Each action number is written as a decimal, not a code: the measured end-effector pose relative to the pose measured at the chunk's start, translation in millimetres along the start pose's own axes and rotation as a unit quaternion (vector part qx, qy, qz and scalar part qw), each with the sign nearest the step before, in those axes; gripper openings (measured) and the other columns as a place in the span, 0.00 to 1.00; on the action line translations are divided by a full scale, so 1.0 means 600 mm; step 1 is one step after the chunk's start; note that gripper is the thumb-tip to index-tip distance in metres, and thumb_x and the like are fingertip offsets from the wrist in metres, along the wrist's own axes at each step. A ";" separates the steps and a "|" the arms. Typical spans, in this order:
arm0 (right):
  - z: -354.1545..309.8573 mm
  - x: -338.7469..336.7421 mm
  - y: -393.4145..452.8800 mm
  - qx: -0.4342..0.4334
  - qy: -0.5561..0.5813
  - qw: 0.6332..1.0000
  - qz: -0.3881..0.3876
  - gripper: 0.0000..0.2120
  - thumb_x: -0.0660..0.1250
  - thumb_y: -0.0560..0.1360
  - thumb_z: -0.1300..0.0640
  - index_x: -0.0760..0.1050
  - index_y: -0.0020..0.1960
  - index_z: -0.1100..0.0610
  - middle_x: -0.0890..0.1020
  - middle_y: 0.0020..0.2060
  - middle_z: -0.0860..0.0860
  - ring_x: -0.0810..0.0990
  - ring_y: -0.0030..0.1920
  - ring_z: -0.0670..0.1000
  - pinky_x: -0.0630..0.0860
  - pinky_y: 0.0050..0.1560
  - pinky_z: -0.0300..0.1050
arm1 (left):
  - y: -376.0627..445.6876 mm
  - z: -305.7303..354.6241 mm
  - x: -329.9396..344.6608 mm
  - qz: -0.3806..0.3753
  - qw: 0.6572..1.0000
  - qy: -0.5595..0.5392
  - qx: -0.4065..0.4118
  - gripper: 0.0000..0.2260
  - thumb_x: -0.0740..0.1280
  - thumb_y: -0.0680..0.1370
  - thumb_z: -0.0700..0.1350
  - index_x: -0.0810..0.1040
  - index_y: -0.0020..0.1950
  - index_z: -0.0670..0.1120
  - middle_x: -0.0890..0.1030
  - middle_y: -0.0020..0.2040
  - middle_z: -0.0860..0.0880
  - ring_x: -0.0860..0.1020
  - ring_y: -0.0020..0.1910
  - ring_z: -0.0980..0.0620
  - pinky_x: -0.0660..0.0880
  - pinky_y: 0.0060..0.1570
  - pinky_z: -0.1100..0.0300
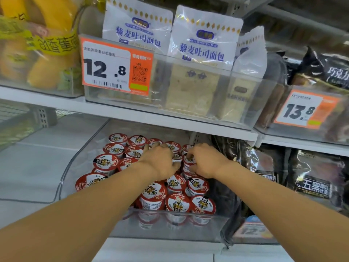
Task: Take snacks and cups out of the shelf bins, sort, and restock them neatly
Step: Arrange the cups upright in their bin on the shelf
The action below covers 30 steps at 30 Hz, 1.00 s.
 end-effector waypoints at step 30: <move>-0.001 0.033 -0.001 0.013 -0.066 0.998 -0.003 0.11 0.66 0.78 0.64 0.78 0.60 0.60 0.80 0.52 0.58 0.82 0.49 0.57 0.79 0.47 0.48 | -0.034 -0.001 -0.029 -0.100 0.993 0.049 0.041 0.31 0.55 0.84 0.55 0.44 0.82 0.49 0.43 0.82 0.46 0.38 0.80 0.43 0.38 0.76 0.36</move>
Point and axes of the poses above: each hand's wrist, its own y-axis towards the middle knuckle, its own x-axis out of the palm, z = x × y, the point moved 1 cm from there along y, towards the middle knuckle
